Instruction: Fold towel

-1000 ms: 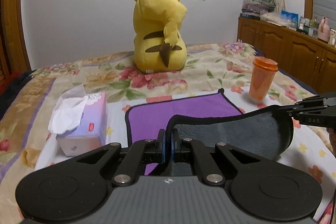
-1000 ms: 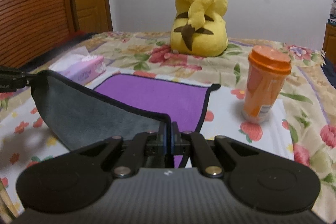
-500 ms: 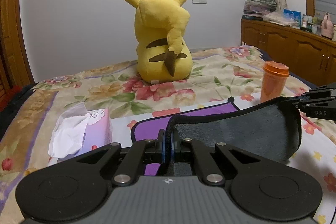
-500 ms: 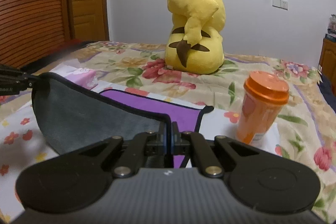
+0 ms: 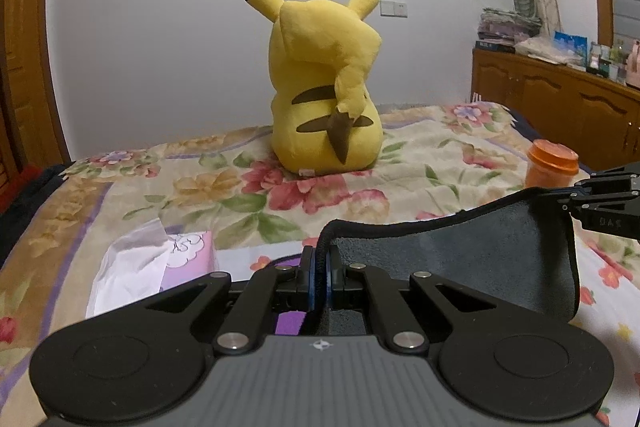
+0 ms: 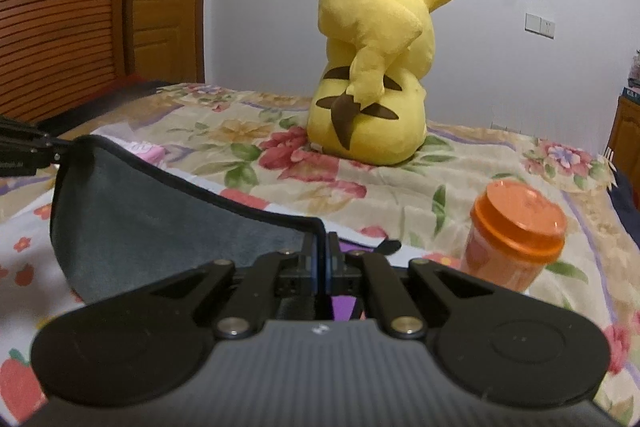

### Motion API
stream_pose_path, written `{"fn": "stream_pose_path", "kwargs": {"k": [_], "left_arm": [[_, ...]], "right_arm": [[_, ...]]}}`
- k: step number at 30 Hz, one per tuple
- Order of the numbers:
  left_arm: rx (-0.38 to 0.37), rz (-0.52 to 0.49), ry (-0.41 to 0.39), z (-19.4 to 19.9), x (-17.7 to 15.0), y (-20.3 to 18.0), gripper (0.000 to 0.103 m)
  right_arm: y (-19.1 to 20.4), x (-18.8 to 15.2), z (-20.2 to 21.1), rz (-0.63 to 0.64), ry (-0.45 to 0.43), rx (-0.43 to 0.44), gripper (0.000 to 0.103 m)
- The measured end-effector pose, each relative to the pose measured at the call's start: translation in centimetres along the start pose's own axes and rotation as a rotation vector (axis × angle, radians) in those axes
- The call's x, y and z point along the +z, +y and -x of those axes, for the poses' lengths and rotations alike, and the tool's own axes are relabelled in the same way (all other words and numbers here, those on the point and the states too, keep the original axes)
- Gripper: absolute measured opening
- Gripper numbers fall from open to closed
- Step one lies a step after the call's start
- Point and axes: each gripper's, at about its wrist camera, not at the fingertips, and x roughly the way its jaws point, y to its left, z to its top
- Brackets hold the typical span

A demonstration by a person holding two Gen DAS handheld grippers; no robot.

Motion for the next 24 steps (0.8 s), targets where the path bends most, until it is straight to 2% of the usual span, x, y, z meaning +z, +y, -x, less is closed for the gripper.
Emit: {"fn": "stream_pose_path", "kwargs": {"k": [12, 16, 24], "left_arm": [[0.032, 0.012, -0.033, -3.2, 2.1, 1.2, 0.008], [0.038, 0.001, -0.033, -4.4, 2.1, 1.3, 0.008], [0.051, 0.045, -0.001, -7.2, 1.1, 1.9, 0.008]], "right_arm": [[-0.9, 1.7, -2.9, 0.022, -0.035, -0.049, 0.004], [-1.1, 1.8, -3.9, 0.022, -0.043, -0.064, 0.004], [-1.5, 0.9, -6.4, 0.009, -0.046, -0.085, 0.004]]}}
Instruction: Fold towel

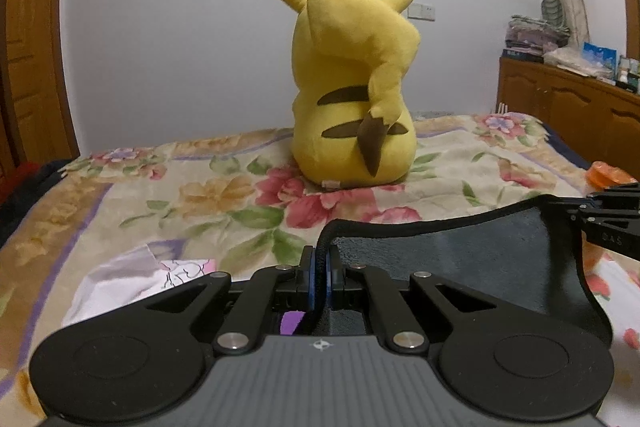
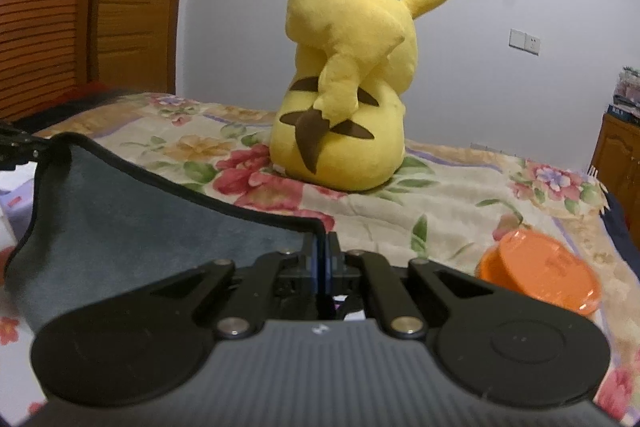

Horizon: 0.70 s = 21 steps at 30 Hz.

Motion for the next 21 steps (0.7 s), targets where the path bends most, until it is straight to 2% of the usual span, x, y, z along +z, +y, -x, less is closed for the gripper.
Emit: {"fn": "stream_pose_path", "kwargs": {"k": [14, 19, 21], "left_arm": [[0.041, -0.027, 0.089, -5.4, -2.4, 0.1, 0.009], [0.040, -0.019, 0.120, -5.9, -2.8, 0.2, 0.013], [0.042, -0.029, 0.122, -5.8, -2.9, 0.0, 0.021]], "right_arm": [[0.1, -3.0, -4.5, -0.016, 0.098, -0.014, 0.004], [0.2, -3.7, -4.9, -0.023, 0.120, -0.017, 0.005], [0.1, -3.7, -4.9, -0.027, 0.126, -0.013, 0.006]]}}
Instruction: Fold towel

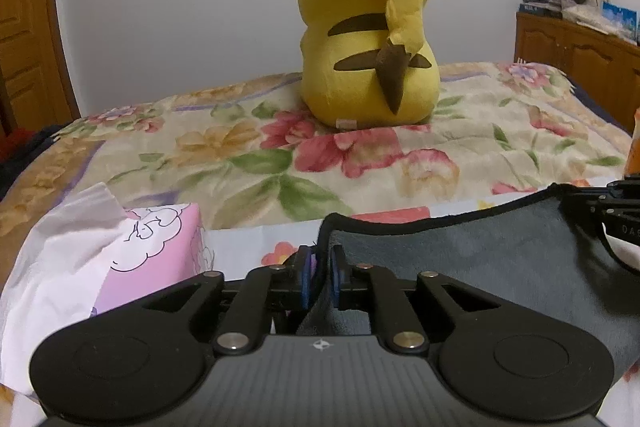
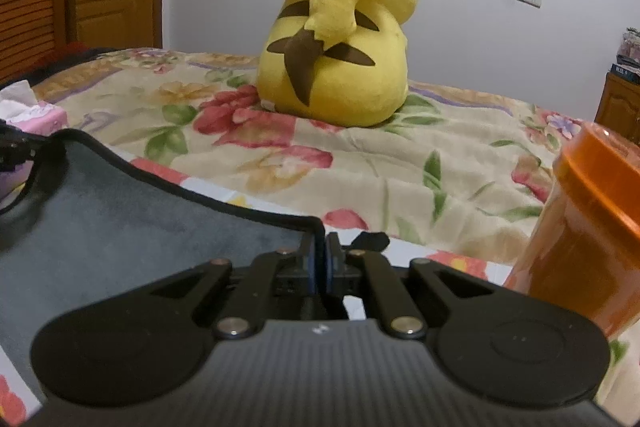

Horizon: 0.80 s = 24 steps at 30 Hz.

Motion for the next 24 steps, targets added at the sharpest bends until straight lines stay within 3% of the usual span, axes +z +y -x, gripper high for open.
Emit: {"fn": "stream_pose_path", "kwargs": {"k": [3, 4, 5, 20, 24], "left_arm": [[-0.012, 0.004, 0.009, 0.4, 0.0, -0.2, 0.037], [-0.012, 0.005, 0.004, 0.6, 0.0, -0.2, 0.038], [-0.013, 0.006, 0.002, 0.9, 0.1, -0.3, 0.040], [-0.060, -0.007, 0.026, 7.8, -0.2, -2.3, 0.058], [-0.060, -0.012, 0.027, 9.9, -0.5, -2.5, 0.058]], "right_arm": [[0.1, 0.0, 0.2, 0.008, 0.010, -0.005, 0.020], [0.1, 0.0, 0.4, 0.006, 0.012, -0.003, 0.032], [0.1, 0.0, 0.6, 0.002, 0.013, 0.000, 0.036], [1.6, 1.0, 7.3, -0.042, 0.013, 0.025, 0.045], [1.7, 1.3, 9.7, -0.056, 0.004, 0.026, 0.045]]}}
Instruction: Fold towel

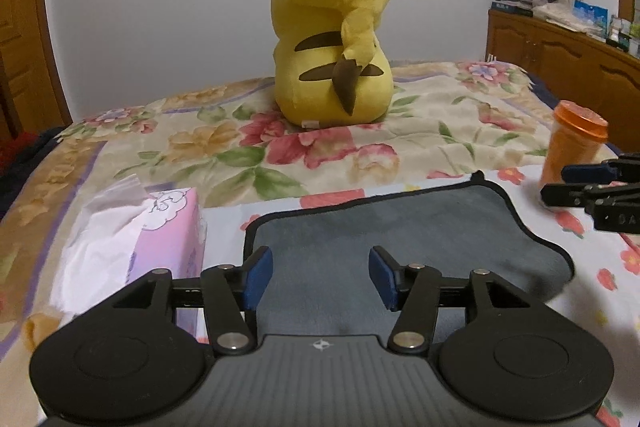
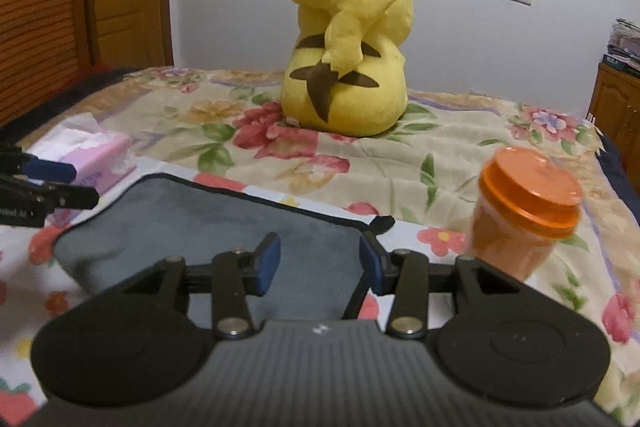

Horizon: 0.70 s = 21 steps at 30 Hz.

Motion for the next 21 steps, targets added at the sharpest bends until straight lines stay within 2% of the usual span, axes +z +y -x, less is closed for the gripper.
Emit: {"fn": "stream_pose_path", "kwargs": {"k": [16, 21], "left_arm": [[0.011, -0.030, 0.015, 8.7, -2.1, -1.1, 0.063], [0.006, -0.030, 0.009, 10.9, -2.6, -1.7, 0.071]], "right_arm": [[1.0, -0.1, 8.9, -0.014, -0.040, 0.010, 0.046], [1.3, -0.1, 11.1, -0.023, -0.057, 0.018, 0.048]]}}
